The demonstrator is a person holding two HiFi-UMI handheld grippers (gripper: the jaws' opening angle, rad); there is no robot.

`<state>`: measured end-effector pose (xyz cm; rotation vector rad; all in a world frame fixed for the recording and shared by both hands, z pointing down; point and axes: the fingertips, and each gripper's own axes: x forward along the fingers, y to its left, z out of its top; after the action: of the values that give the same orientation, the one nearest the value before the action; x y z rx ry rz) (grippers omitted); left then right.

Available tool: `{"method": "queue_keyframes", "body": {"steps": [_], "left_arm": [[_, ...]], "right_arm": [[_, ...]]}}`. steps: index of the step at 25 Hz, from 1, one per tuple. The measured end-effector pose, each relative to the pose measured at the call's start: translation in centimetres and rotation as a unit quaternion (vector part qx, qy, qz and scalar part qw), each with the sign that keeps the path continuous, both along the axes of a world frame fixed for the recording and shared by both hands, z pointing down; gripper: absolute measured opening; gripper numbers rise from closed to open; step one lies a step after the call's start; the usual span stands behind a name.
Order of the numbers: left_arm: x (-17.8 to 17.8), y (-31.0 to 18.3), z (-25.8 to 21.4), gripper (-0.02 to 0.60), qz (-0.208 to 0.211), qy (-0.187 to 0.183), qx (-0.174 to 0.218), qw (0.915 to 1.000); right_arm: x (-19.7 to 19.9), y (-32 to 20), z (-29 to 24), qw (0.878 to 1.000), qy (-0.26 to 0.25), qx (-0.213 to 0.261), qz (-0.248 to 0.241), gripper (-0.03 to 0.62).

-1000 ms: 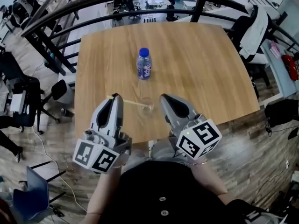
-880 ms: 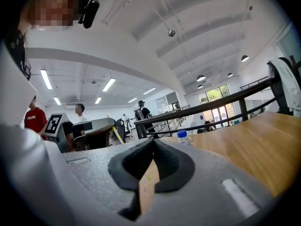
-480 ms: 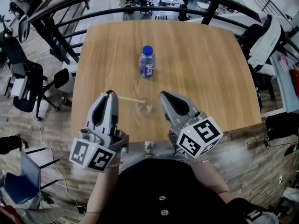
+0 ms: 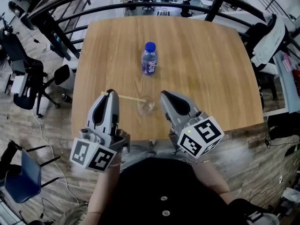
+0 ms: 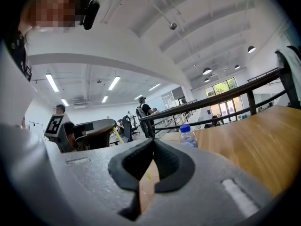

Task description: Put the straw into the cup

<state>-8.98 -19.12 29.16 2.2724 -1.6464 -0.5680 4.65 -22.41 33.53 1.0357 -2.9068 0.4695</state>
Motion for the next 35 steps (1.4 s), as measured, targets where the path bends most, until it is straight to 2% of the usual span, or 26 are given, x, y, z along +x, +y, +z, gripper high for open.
{"method": "queue_keyframes", "body": {"steps": [11,25,35], "left_arm": [[0.3,-1.5,-0.1,0.026,0.035,-0.007,-0.013,0.9993],[0.4,-3.1,1.5,0.026,0.060,-0.009,-0.031,0.9977],[0.6,-3.5,3.7,0.026,0.074,-0.017,-0.059,0.9953]], "right_arm": [[0.5,-0.5,0.1,0.999,0.003,-0.015,0.034,-0.002],[0.3,-1.6,0.5,0.998,0.005,-0.022,0.052,-0.002],[0.2,-2.0,1.9,0.997,0.011,-0.039,0.058,-0.002]]}}
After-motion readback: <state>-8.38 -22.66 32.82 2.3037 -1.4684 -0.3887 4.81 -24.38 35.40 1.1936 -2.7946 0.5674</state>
